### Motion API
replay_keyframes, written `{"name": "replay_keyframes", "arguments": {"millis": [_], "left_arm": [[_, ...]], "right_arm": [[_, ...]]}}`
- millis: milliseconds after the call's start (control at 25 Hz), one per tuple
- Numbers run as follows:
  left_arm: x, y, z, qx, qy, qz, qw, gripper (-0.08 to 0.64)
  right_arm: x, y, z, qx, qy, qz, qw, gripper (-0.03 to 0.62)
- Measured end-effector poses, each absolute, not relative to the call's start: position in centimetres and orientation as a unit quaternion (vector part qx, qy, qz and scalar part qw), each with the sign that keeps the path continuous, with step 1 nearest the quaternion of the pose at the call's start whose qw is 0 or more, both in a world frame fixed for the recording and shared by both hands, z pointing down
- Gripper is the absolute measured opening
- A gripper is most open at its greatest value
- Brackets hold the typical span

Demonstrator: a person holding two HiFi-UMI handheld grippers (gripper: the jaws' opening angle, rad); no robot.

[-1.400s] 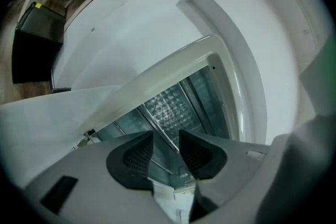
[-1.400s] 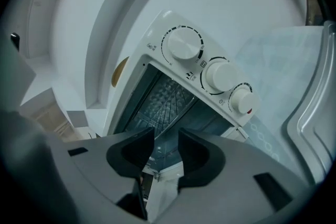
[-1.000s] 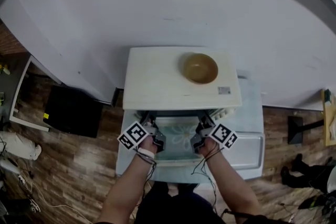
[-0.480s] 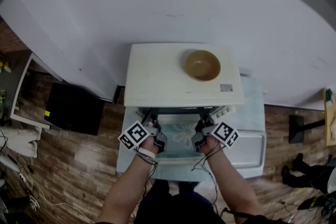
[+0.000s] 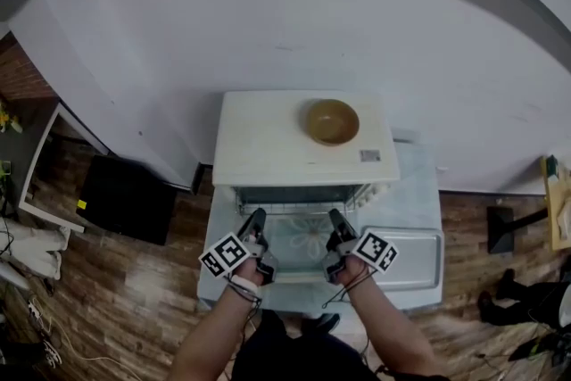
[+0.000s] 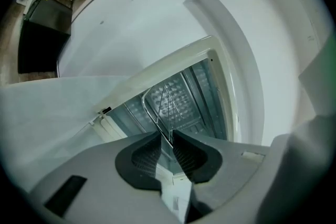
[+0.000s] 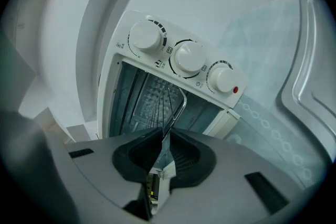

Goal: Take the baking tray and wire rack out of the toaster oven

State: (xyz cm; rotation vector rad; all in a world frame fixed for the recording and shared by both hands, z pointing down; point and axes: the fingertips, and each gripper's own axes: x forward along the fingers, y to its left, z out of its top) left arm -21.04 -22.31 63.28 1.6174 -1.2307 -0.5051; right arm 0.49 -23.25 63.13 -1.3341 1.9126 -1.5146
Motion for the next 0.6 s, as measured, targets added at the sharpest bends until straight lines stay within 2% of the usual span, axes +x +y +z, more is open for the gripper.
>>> {"name": "replay_keyframes", "arguments": {"millis": [200, 400, 480, 520, 600], "left_arm": [[-21.0, -20.0, 63.4, 0.668, -0.507, -0.202, 0.506, 0.067], [-21.0, -19.6, 63.2, 0.674, -0.509, -0.198, 0.498, 0.077], [-21.3, -19.6, 63.2, 0.677, -0.512, -0.196, 0.491, 0.099], [-21.6, -19.7, 63.2, 0.677, -0.513, -0.195, 0.49, 0.137], [-22.5, -19.8, 63.4, 0.674, -0.518, -0.195, 0.49, 0.175]], "right_arm": [[0.7, -20.3, 63.6, -0.476, 0.662, -0.555, 0.166, 0.051], [0.8, -20.5, 63.2, -0.473, 0.689, -0.527, 0.154, 0.065], [1.2, -20.9, 63.0, -0.477, 0.698, -0.512, 0.153, 0.107], [1.6, -21.0, 63.1, -0.479, 0.696, -0.511, 0.155, 0.139], [2.5, -21.3, 63.2, -0.488, 0.691, -0.511, 0.153, 0.163]]}}
